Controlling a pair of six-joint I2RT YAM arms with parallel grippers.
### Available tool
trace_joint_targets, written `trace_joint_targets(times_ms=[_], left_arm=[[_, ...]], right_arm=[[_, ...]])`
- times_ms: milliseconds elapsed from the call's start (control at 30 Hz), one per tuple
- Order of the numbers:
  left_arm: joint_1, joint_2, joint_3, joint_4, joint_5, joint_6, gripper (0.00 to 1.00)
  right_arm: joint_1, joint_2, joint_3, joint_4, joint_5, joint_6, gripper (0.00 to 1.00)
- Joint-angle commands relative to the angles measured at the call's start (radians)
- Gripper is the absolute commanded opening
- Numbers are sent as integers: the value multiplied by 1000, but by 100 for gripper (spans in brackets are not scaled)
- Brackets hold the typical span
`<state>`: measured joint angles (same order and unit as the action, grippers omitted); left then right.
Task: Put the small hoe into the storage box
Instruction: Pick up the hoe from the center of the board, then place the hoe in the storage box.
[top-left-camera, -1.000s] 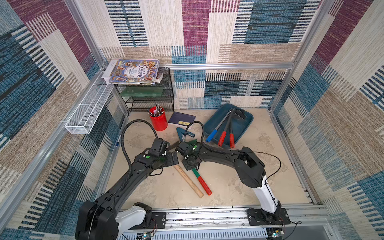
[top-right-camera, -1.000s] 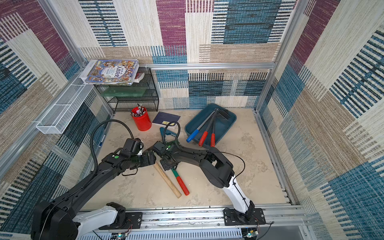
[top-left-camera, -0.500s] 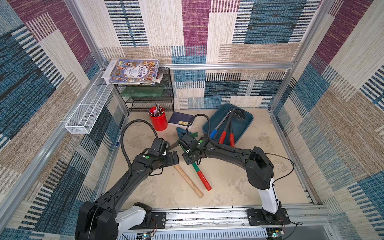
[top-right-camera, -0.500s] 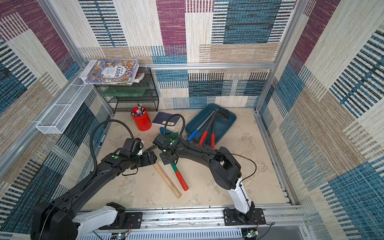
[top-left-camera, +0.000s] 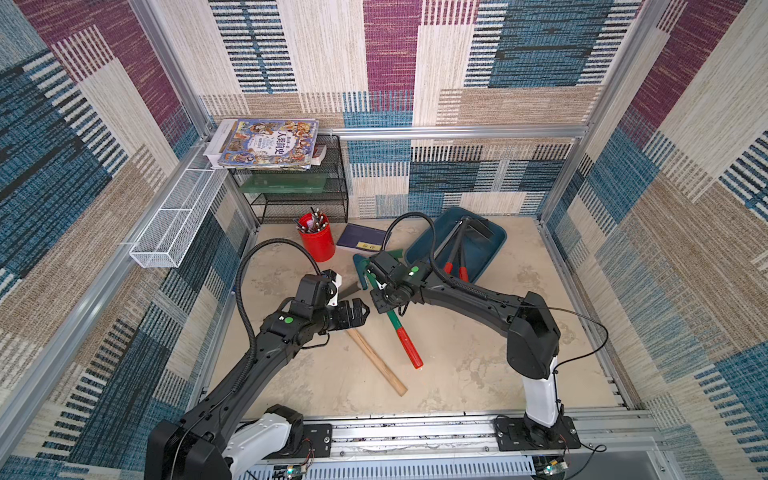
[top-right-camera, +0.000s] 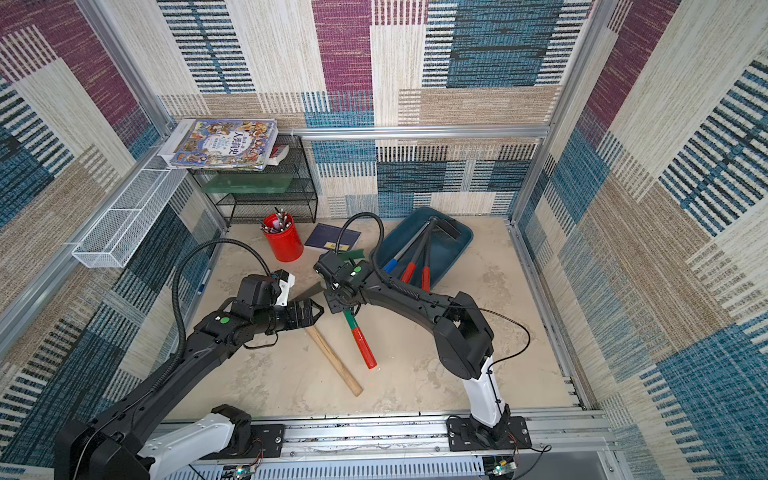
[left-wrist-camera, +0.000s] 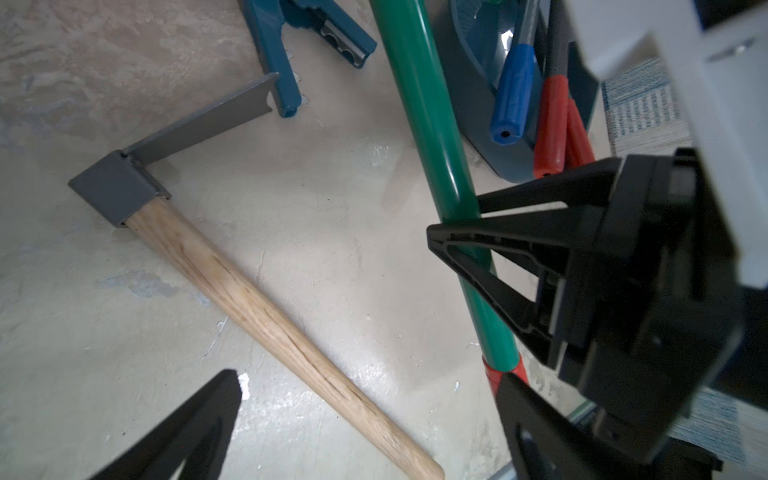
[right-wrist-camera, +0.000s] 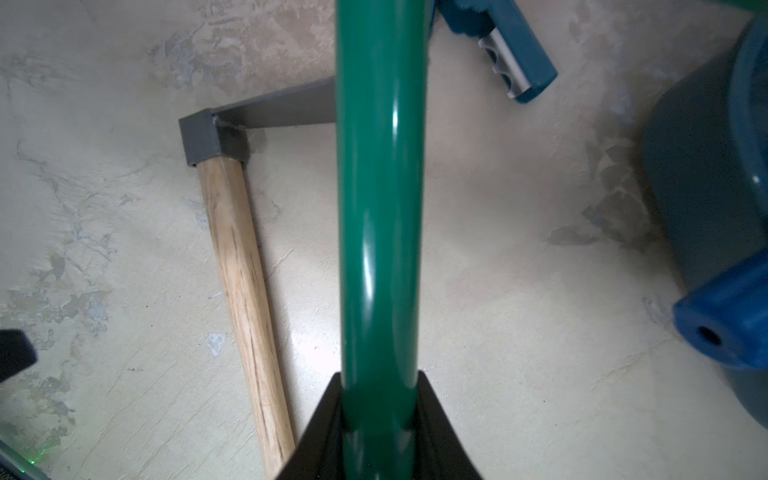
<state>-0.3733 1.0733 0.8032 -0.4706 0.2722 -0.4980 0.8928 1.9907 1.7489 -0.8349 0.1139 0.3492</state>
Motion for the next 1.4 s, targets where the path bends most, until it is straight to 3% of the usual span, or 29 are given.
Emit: trace_joint_targets(times_ms=[0, 633, 1367], left_arm=[[1, -11, 0, 36, 53, 26, 100], [1, 2, 8, 35, 61, 11, 100], [2, 12, 24, 15, 60, 13, 100]], right_arm=[[-12, -28, 25, 28, 18, -10, 0], [-169, -98, 124, 0, -43, 53, 0], [-456, -93, 132, 92, -228, 155, 0]])
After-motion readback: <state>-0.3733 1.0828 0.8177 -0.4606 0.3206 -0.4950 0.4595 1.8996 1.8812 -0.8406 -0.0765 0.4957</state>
